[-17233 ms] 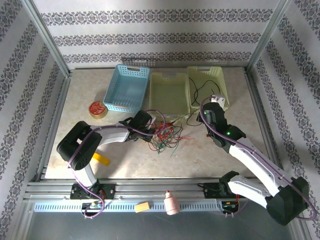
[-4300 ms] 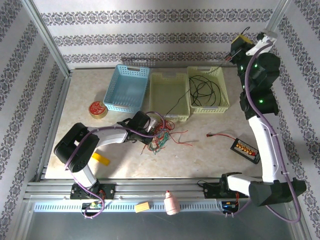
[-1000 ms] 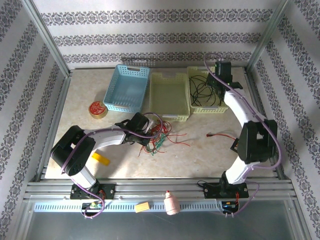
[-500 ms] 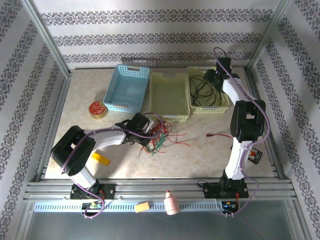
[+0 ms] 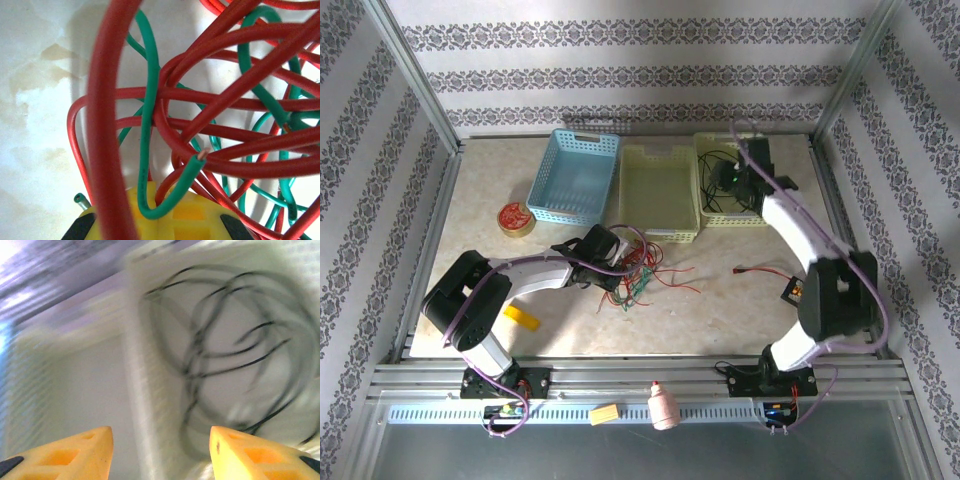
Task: Untangle the cables
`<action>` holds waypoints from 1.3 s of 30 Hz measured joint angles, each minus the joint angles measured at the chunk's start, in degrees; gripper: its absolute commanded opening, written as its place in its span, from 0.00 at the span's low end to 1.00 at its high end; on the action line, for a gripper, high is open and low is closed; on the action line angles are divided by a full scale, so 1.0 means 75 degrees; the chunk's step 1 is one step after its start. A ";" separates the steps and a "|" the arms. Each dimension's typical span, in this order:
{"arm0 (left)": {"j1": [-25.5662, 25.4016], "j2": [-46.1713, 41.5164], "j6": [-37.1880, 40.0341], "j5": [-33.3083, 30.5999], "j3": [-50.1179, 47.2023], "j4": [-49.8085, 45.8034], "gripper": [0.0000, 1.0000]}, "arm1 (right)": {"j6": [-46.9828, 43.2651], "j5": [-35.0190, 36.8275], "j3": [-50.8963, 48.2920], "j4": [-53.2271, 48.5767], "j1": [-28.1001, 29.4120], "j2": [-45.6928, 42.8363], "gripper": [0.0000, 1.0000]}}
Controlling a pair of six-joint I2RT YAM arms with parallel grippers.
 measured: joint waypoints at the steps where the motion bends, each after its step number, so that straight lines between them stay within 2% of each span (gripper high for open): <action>1: 0.0000 0.0000 0.0000 0.0003 0.0000 0.0000 0.00 | -0.0184 -0.0230 -0.0268 0.0000 0.0420 -0.0396 0.51; 3: 0.0003 0.0000 0.0000 0.0047 0.0000 0.0000 0.00 | -0.0446 -0.0813 -0.0836 0.0032 0.1198 -0.1023 0.49; 5: 0.0003 0.0000 0.0000 0.0114 0.0003 0.0000 0.00 | -0.0498 -0.1513 -0.1588 0.0105 0.1737 -0.1478 0.43; 8: 0.0000 0.0000 0.0000 0.0256 0.0029 -0.0015 0.00 | -0.0495 -0.2294 -0.2760 0.0044 0.2057 -0.1696 0.36; 13: 0.0000 0.0000 -0.0003 0.0431 0.0117 -0.0032 0.00 | -0.0662 -0.2996 -0.3692 -0.0361 0.2716 -0.1553 0.37; 17: 0.0000 0.0000 -0.0003 0.0487 0.0143 -0.0052 0.00 | -0.0883 -0.3019 -0.3730 -0.0361 0.3095 -0.1250 0.37; 24: 0.0000 0.0000 -0.0003 0.0516 0.0143 -0.0073 0.00 | -0.1177 -0.2495 -0.3605 -0.0385 0.3092 -0.0443 0.38; 30: 0.0000 0.0000 -0.0003 0.0516 0.0143 -0.0076 0.00 | -0.1428 -0.2186 -0.3302 -0.0379 0.3072 -0.0393 0.39; 39: 0.0000 -0.0064 -0.0003 0.0545 0.0143 -0.0134 0.00 | -0.1658 -0.2040 -0.2678 -0.0402 0.2780 0.0379 0.38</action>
